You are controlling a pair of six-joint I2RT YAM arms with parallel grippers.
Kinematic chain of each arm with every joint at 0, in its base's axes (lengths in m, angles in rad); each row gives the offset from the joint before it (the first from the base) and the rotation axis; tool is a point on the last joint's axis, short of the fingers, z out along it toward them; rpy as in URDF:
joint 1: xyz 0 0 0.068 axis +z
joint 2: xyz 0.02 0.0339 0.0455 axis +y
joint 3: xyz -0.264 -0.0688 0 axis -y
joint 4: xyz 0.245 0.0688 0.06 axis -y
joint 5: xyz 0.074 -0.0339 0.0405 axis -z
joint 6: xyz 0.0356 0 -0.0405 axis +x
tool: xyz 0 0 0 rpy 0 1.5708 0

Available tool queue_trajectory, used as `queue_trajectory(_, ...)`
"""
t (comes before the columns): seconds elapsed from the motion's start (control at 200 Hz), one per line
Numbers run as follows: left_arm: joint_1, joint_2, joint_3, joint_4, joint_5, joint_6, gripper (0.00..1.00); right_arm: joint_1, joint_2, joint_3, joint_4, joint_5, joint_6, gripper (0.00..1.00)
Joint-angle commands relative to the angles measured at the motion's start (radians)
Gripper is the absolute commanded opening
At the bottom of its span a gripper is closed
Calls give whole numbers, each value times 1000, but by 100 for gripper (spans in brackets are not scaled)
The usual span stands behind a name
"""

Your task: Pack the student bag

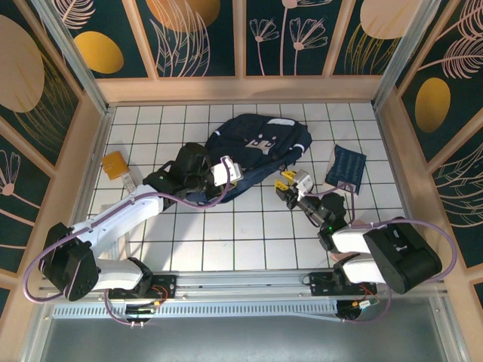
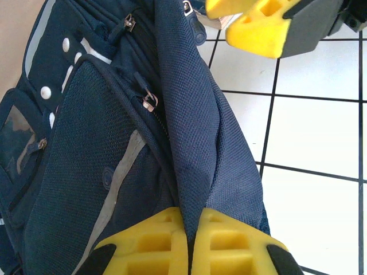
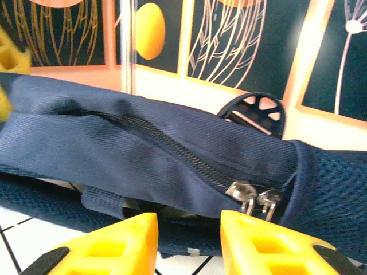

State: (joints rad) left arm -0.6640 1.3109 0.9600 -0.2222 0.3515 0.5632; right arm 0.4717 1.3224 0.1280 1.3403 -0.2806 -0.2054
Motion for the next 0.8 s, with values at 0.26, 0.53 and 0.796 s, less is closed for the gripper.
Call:
queue_trajectory(0.26, -1, -72, -22, 134, 99, 3, 0, 11, 103, -37, 198, 48, 42, 43)
queue_trajectory(0.53, -1, -67, -36, 141, 103, -3, 0, 45, 130, -10, 190, 62, 23, 34)
queue_trajectory(0.796, -1, -76, -45, 153, 116, -3, 0, 56, 166, 8, 177, 134, 22, 33)
